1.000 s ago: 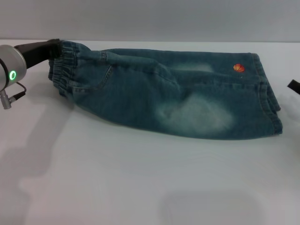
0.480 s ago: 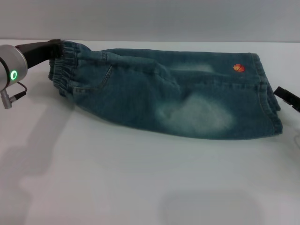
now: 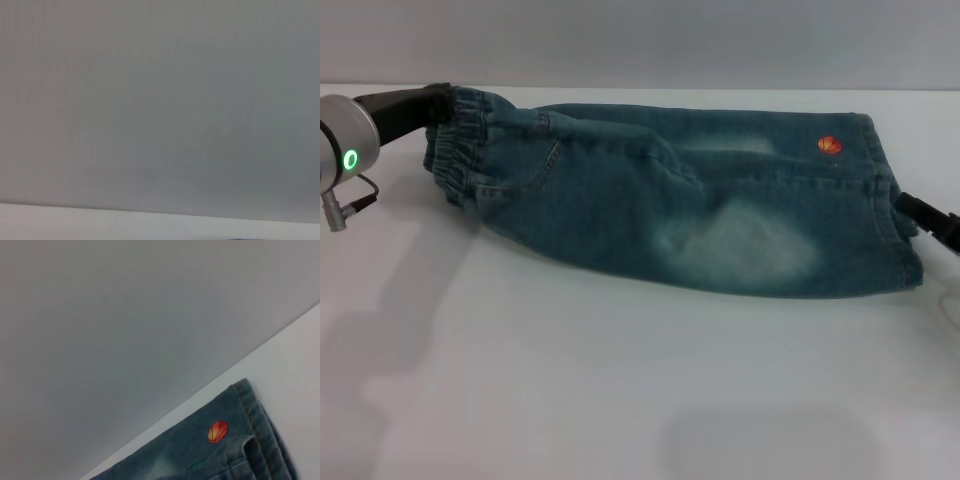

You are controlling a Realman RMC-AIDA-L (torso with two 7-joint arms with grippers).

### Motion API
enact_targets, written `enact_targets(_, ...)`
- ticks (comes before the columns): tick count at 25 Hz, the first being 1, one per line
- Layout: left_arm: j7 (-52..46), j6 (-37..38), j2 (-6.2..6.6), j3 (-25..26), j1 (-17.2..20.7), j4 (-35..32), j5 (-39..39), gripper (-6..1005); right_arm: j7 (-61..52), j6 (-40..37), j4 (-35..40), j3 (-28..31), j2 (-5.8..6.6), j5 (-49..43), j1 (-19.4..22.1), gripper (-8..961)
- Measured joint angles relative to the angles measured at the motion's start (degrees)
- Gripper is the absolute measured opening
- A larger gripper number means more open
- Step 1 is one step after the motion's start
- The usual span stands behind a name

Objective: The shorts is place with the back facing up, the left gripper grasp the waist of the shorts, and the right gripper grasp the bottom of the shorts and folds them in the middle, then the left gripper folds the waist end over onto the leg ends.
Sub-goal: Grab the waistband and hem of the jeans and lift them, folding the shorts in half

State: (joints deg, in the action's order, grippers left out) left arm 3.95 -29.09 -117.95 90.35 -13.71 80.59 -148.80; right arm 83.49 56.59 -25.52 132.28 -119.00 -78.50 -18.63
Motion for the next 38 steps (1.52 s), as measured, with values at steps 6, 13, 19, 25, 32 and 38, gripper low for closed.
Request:
enact_targets(6, 0.0, 0.3, 0.00, 0.4, -0.4, 0.0, 0.0, 48, -0.1, 0.0, 0.8, -0.2, -0.01, -0.3, -0.3, 490)
enact_targets(13, 0.0, 0.3, 0.00, 0.3, -0.8, -0.3, 0.0, 48, -0.3, -0.7, 0.8, -0.6, 0.00, -0.3, 0.1, 490)
enact_targets(19, 0.0, 0.2, 0.00, 0.3, -1.3, -1.0, 0.0, 48, -0.1, -1.0, 0.5, -0.6, 0.15, -0.2, 0.0, 489)
enact_targets(25, 0.0, 0.2, 0.00, 0.2, -1.4, -1.1, 0.0, 49, 0.1, -1.3, 0.7, -0.6, 0.17, -0.3, -0.4, 489)
enact_targets(32, 0.0, 0.2, 0.00, 0.2, -1.5, -1.1, 0.0, 49, 0.1, -1.7, 0.9, -0.6, 0.18, -0.4, -0.4, 489)
enact_targets(38, 0.0, 0.3, 0.00, 0.1, -1.6, -1.2, 0.0, 50, 0.1, -1.7, 1.3, -0.7, 0.17, -0.5, -0.8, 489)
